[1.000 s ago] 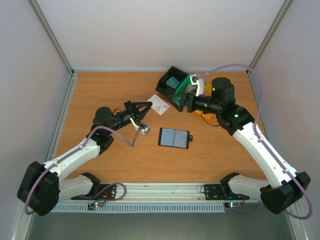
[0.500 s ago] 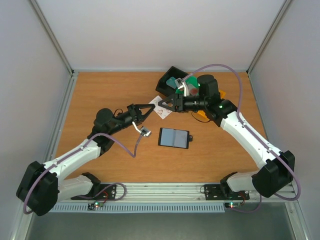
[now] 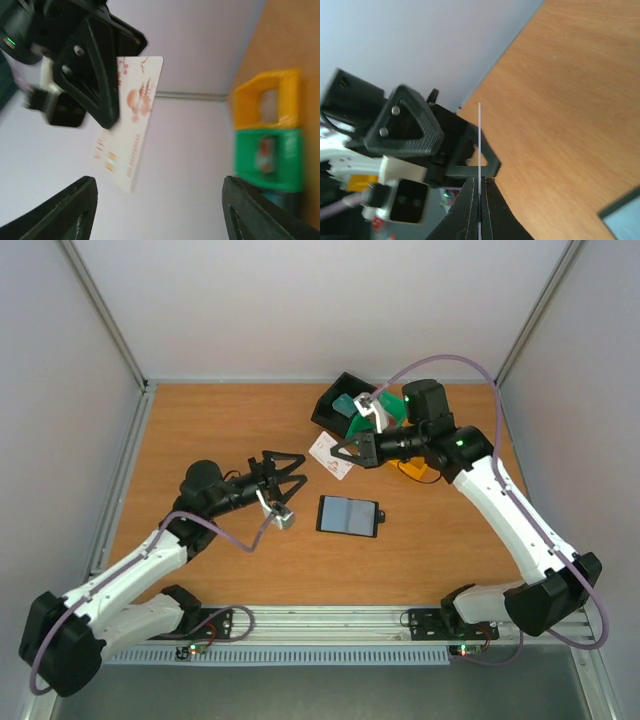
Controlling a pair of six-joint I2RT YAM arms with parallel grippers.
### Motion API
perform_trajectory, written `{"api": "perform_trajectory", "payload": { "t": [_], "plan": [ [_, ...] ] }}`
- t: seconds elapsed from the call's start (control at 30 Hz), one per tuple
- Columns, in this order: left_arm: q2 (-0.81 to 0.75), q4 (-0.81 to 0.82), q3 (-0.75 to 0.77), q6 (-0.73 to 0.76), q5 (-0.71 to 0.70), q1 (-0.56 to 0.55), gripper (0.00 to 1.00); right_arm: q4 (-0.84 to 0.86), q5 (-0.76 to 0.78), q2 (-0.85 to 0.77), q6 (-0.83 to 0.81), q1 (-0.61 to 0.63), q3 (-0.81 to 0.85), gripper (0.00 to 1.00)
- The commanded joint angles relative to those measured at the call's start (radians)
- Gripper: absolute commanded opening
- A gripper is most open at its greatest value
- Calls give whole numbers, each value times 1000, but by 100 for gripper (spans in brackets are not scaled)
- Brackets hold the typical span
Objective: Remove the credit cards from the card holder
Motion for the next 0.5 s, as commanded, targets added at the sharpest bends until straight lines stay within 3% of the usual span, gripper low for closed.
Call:
{"api": "perform_trajectory", "payload": {
  "t": [0.0,0.03,0.17,0.3,0.37,0.47],
  "plan": [
    [-44,-519,163,-544,65,8,71,-308,97,-32,-313,4,86,1],
    [-36,-603,192,-749,111,23,73,-336,102,-43,-369,16,83,1],
    [-9,-672,212,-1205,441,94,74,-372,135,-105,-587,110,30,1],
    [64,-253,159,-1803,637,122,75,-363,106,-108,-635,130,26,1],
    [100,-88,142,-2005,654,109,76,-345,104,-96,-645,149,34,1],
    [103,-88,146,-2036,648,92,76,-355,128,-60,-666,168,65,1]
  ]
}}
